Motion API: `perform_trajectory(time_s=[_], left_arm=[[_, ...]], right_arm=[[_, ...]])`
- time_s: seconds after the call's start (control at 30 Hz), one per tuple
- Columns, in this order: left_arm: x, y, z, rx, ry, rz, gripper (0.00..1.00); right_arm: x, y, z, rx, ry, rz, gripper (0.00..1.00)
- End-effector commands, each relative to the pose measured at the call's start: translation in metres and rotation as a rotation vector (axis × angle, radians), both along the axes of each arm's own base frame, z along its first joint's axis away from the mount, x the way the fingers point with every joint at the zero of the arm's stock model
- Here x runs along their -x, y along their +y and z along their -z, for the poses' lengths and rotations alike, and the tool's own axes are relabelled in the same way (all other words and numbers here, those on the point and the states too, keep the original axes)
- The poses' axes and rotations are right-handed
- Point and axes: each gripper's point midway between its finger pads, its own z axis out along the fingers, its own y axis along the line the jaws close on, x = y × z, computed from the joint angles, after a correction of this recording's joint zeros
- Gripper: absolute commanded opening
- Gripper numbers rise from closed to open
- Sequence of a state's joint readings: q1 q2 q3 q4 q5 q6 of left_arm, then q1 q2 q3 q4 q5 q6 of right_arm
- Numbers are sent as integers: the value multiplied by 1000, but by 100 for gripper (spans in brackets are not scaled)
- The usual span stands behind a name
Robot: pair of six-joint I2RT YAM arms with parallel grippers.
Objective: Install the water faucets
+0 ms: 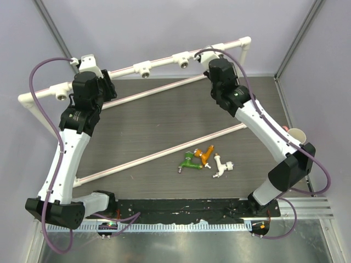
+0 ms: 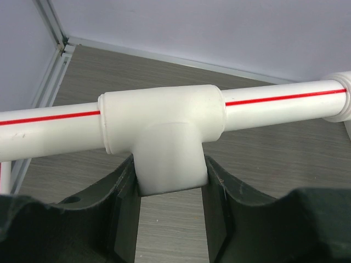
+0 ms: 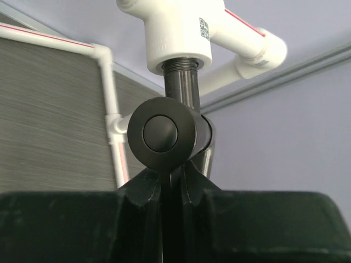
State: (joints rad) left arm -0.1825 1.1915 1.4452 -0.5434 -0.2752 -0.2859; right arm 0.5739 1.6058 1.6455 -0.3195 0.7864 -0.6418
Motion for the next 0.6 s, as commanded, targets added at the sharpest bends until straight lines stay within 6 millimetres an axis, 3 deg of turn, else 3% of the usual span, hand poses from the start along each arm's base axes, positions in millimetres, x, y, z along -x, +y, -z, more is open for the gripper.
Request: perform_trajectory(time_s=[0.0, 0.07, 0.1, 0.13, 0.23, 0.4, 0.57], left_arm=[[9, 35, -27, -15, -79, -143, 0], [9, 36, -27, -16, -78, -144, 0], [9, 35, -27, -15, -79, -143, 0], [10, 35, -28, -15, -81, -143, 0], [10, 35, -28, -15, -81, -143, 0], [10, 36, -29, -17, -84, -147, 0], [10, 36, -29, -14, -85, -144, 0]], right_arm=[[-7, 32, -38, -644, -100, -249, 1], [-4, 31, -45, -810, -89, -319, 1], [1, 45, -48, -961, -53, -384, 1], [0, 37, -60, -1024, -81, -414, 1], [5, 46, -60, -1183, -45, -485, 1], [15, 49, -75, -1227, -53, -533, 1], [17, 37, -84, -1438, -61, -515, 1]])
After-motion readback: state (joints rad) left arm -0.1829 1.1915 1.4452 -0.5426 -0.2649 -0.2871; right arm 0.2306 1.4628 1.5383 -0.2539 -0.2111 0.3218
